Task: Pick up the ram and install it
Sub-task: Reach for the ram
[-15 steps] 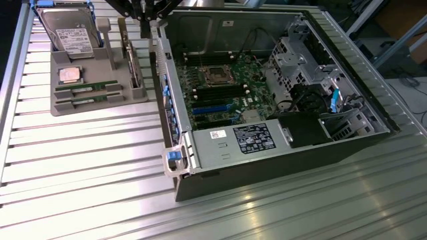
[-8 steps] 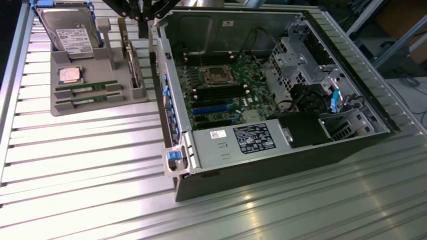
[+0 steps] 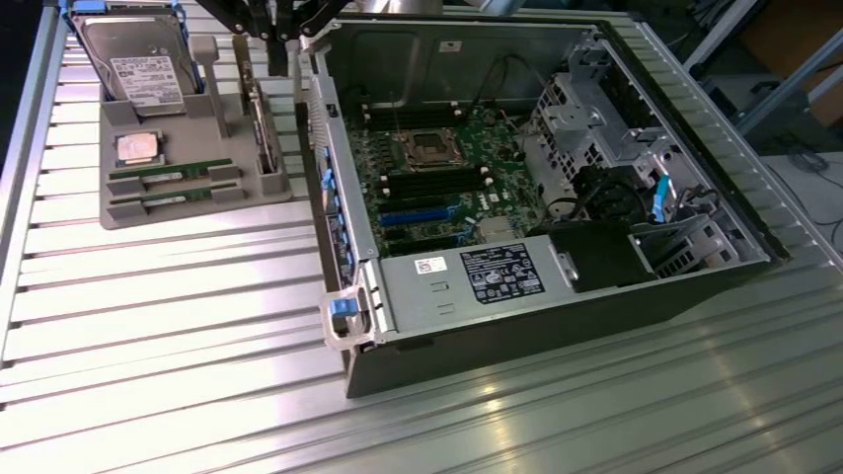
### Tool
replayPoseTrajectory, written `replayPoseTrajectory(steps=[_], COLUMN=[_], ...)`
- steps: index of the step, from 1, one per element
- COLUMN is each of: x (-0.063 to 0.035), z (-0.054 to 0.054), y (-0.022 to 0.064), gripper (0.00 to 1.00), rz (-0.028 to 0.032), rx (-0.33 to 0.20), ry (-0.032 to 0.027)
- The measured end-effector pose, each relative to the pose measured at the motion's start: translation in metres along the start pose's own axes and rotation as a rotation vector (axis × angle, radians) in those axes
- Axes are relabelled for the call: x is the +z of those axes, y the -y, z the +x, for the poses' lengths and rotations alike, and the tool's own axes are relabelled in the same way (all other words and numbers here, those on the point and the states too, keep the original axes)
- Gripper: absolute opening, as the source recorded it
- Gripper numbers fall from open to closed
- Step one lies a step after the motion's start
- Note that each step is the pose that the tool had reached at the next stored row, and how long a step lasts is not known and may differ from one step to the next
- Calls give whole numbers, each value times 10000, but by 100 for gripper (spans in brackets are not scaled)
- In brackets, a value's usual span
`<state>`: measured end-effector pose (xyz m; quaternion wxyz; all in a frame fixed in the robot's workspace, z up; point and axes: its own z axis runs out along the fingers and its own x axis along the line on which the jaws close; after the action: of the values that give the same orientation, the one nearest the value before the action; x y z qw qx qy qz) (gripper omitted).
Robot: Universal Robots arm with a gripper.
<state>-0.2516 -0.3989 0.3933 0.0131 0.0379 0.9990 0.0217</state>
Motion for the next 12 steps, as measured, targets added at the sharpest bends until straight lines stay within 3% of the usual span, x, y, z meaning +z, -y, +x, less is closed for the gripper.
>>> replayPoseTrajectory(steps=[12], x=[-3], z=[73], y=[6], gripper=[10], rz=[1], rx=[0], ry=[-1])
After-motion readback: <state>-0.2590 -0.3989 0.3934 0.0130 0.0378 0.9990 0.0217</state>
